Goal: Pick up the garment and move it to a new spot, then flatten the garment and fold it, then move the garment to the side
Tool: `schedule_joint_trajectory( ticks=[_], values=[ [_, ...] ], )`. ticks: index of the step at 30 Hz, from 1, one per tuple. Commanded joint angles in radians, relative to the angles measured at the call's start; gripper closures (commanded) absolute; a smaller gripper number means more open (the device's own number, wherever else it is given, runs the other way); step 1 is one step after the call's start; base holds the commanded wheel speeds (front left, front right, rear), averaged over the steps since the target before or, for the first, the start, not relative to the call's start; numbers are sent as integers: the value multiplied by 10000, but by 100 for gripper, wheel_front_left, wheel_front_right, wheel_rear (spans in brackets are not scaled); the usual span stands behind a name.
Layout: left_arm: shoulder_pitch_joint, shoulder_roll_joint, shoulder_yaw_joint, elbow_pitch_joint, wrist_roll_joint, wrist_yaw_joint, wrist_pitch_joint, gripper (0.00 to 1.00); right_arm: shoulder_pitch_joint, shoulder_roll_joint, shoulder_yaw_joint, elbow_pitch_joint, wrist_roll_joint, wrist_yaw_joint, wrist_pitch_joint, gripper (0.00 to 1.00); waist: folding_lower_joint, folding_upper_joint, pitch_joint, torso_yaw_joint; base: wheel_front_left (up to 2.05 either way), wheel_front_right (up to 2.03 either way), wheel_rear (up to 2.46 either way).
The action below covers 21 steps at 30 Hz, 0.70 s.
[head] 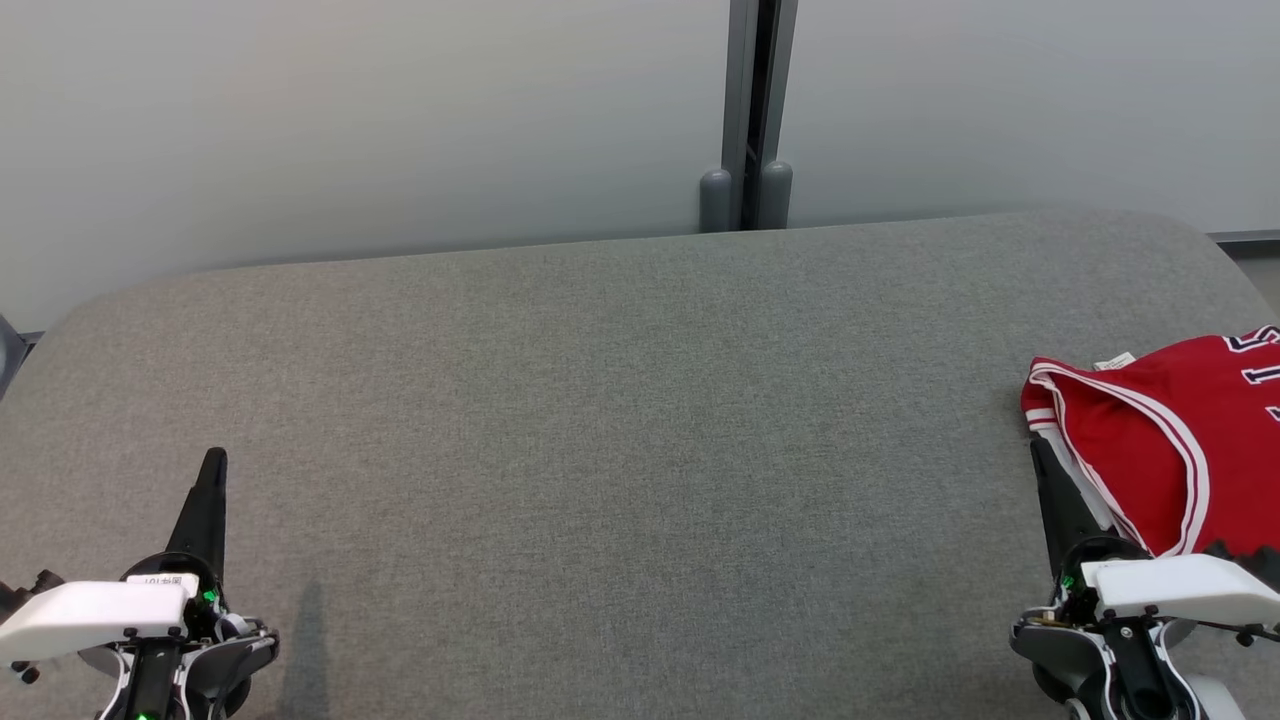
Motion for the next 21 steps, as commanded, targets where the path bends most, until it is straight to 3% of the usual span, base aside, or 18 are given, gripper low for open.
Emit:
schedule_joint_trajectory(
  ticks=[1,21],
  values=[
    [-219,2,129,22,-232,-102,72,100,-158,-91,-10,50,288,1,-30,100,0,0,10,-5,0,0,0],
    [-468,-209,585,236,-1283,-361,439,100,-435,-106,65,367,1627,0,-59,100,0,0,103,-57,0,0,0]
  ],
)
